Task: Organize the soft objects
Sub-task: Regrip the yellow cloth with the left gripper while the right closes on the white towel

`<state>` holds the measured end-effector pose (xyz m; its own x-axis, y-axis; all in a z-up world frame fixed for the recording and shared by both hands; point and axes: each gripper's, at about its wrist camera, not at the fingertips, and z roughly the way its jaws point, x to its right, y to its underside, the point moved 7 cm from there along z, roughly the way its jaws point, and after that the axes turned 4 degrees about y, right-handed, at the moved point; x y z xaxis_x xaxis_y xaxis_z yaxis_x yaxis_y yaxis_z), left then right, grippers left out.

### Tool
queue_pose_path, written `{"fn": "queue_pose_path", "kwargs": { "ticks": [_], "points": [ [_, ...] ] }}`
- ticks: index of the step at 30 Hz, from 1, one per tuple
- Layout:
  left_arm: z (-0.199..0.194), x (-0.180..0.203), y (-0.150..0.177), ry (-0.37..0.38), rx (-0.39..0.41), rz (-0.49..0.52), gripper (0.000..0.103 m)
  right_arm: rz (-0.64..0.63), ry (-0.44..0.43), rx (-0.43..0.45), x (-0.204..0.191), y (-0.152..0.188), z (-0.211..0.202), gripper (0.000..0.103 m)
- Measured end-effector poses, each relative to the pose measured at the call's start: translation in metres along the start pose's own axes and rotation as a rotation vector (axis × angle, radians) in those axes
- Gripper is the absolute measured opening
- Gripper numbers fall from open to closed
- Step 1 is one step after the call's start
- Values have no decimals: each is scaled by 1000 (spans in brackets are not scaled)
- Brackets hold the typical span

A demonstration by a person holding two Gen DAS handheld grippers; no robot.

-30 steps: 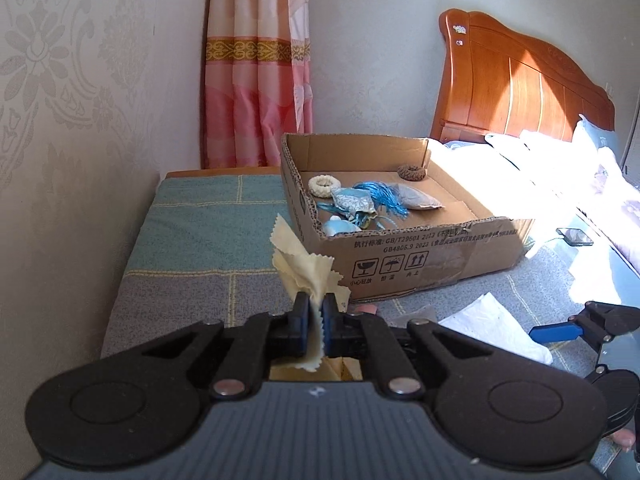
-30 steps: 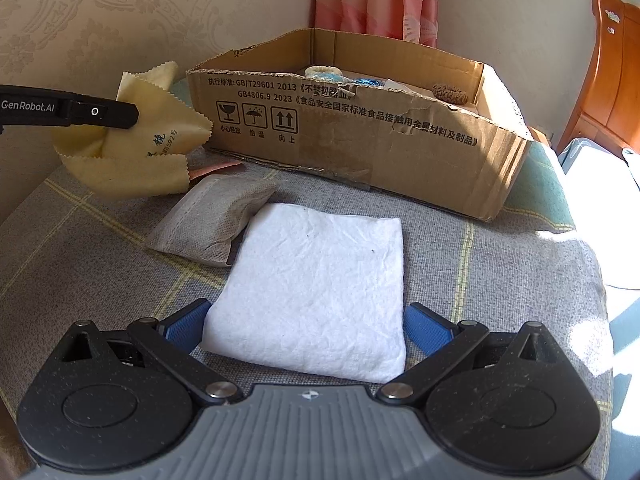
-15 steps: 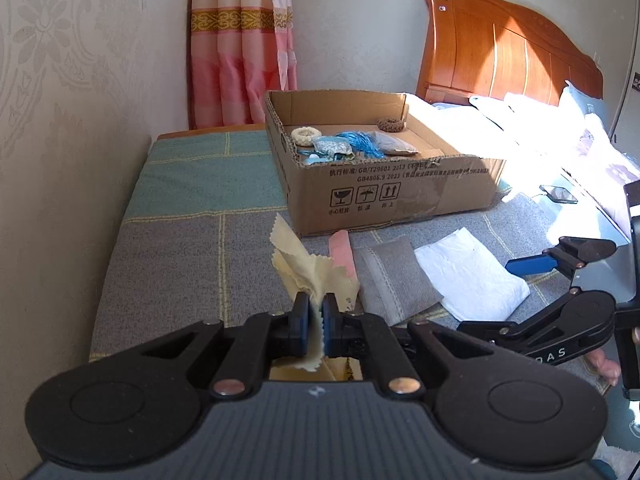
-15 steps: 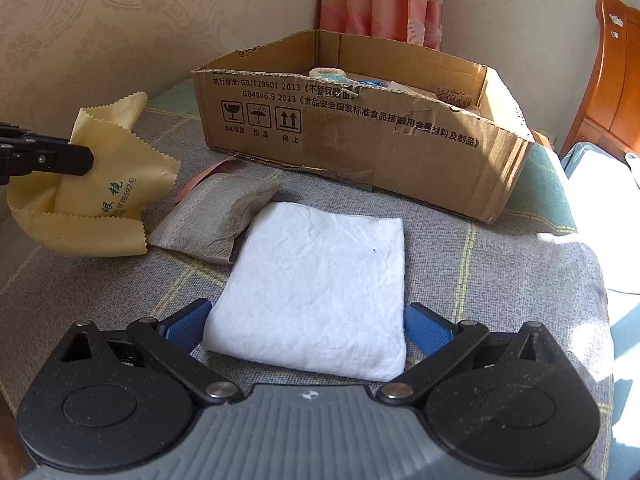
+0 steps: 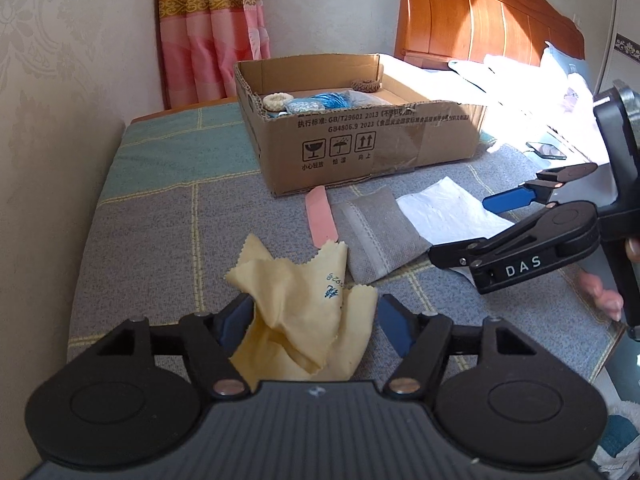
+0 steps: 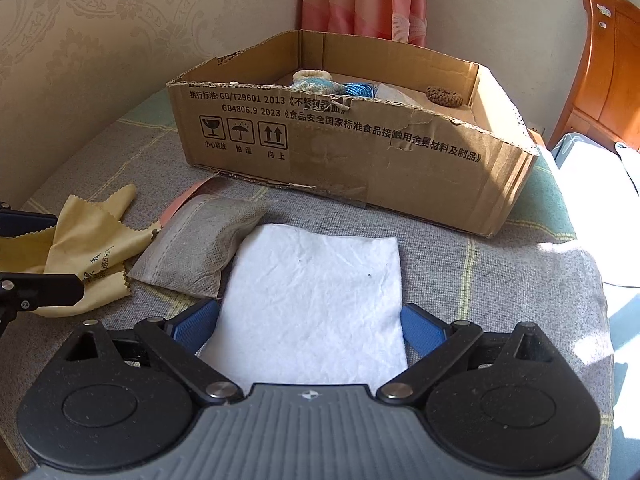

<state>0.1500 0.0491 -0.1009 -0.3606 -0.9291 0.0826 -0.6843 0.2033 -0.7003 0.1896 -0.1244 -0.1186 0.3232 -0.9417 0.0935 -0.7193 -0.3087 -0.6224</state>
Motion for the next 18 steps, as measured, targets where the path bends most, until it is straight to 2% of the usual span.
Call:
{"fn": "queue_pose_path", "kwargs": {
  "ticks": [1,3,6,11,14,18],
  "points": [
    [0,1,0,1,1,10,69,1,4,-2,2,0,-1,93],
    [1,4,2,5,-6,31,69,7,8,-6,7,1,-5,81],
    [5,3,4,-10,-21,49,69,7,13,-16,13,4,-9,71],
    [11,1,8,-18,-43,57,69,-21,25,-31,13,4,-10,71],
    [16,1,9,-25,-57,54,70,-37,30,-35,11,1,-9,74],
    [19,1,9,-27,-57,45,70,-58,23,-40,8,-3,-3,84]
  ]
}}
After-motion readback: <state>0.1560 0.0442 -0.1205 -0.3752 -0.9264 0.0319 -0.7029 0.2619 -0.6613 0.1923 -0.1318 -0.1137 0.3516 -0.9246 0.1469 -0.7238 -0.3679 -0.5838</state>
